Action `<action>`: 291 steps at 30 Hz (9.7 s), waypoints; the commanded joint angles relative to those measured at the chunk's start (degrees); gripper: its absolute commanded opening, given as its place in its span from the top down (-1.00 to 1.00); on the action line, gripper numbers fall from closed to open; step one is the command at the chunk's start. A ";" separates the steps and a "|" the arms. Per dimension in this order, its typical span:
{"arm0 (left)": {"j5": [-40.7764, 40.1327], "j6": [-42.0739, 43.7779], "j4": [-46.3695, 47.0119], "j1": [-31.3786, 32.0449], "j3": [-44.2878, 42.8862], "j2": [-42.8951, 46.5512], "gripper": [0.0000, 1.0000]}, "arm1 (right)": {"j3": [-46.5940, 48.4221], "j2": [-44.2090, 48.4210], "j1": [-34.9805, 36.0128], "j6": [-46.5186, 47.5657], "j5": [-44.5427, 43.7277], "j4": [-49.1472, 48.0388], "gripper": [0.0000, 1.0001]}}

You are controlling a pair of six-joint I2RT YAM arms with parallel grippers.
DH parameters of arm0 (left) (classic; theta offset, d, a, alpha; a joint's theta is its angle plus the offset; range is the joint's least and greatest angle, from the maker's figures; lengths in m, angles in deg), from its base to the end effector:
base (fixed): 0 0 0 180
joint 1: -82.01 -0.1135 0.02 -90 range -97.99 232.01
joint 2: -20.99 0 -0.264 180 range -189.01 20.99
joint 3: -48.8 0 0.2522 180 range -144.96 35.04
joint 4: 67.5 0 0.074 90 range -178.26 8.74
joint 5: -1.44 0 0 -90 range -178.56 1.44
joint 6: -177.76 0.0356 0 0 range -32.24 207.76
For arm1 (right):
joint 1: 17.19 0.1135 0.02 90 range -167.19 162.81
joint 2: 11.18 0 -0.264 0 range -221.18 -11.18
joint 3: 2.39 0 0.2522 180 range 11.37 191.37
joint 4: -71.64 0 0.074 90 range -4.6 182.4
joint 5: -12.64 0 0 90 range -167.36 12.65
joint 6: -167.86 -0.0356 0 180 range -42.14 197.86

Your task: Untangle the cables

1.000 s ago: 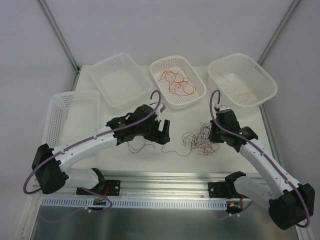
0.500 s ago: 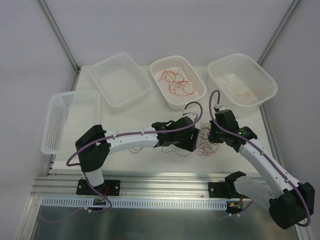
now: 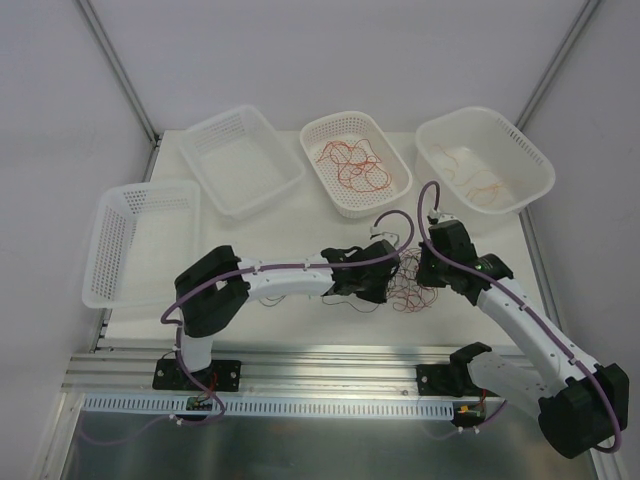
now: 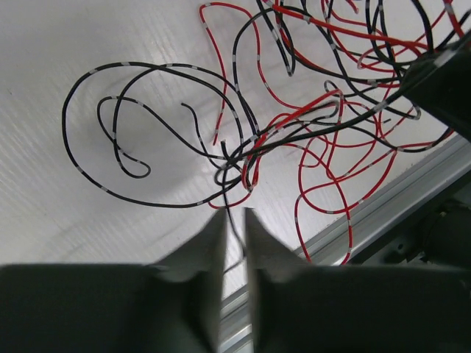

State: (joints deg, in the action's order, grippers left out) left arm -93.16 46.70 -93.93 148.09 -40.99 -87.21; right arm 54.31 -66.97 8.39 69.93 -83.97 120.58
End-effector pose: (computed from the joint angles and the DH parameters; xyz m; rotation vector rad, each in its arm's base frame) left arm 0.1727 -0.3822 0.2074 0.5012 2.4517 -0.7775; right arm 0.1793 0.0813 0.2545 -0.3164 2.3851 0.1330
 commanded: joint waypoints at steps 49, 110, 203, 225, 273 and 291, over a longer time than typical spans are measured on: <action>-25.02 24.97 -45.17 -50.61 -2.72 57.32 1.00 | 0.04 3.92 -10.55 0.72 -2.18 5.86 0.99; 15.51 11.80 -0.81 -27.43 27.69 48.02 -0.68 | 13.40 -1.96 3.24 6.69 1.25 9.20 0.99; 1.08 20.93 -7.81 -26.62 13.03 37.38 -0.36 | 5.49 -0.98 2.62 12.31 10.99 0.07 0.01; -0.85 3.63 -3.42 -24.25 36.91 53.18 -0.68 | 17.00 -27.70 15.72 33.32 24.99 -7.85 -0.22; 2.58 -3.50 8.09 -18.36 30.16 35.09 -0.49 | 15.60 -13.47 18.89 30.78 25.16 -9.69 0.99; -6.91 -11.76 10.82 -18.36 21.54 13.65 -0.13 | 11.73 -3.81 18.98 26.91 28.14 -12.42 0.98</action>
State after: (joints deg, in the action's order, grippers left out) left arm -95.61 37.11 -84.55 129.32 -16.66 -71.82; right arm 66.15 -73.94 26.99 98.17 -58.48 110.57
